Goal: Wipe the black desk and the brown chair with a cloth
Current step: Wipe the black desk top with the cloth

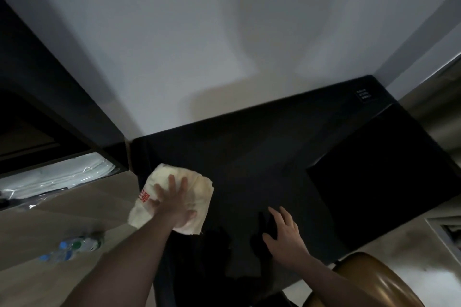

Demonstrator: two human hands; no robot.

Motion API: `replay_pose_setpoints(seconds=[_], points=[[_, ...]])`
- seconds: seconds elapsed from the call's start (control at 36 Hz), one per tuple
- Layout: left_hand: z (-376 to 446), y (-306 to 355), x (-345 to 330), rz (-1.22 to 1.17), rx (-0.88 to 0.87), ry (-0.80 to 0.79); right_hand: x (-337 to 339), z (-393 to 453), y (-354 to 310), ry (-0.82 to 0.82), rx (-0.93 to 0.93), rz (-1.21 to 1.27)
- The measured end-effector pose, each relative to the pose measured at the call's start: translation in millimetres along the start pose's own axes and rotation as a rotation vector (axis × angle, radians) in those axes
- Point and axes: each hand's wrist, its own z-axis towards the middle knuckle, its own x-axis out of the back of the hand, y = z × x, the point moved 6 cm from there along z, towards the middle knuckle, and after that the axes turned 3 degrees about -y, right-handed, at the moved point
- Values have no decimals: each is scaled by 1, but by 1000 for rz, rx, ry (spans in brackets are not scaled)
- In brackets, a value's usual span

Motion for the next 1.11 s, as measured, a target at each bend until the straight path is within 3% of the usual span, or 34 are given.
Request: replay_pose_setpoints(seconds=[0.25,0.69,1.03,1.11], points=[[-10,-10,-13,115,-78,83,10,1,29,-62,-12,-120],[-136,21,-146,-107,12,51,-11,-5,75,-233,99,-401],[-179,71,-180,-275,-156,-153,-68,-58,88,-121,8,-164],[-172,56,-170,-584,-209,-112,-90,-76,70,-50,51,-110]])
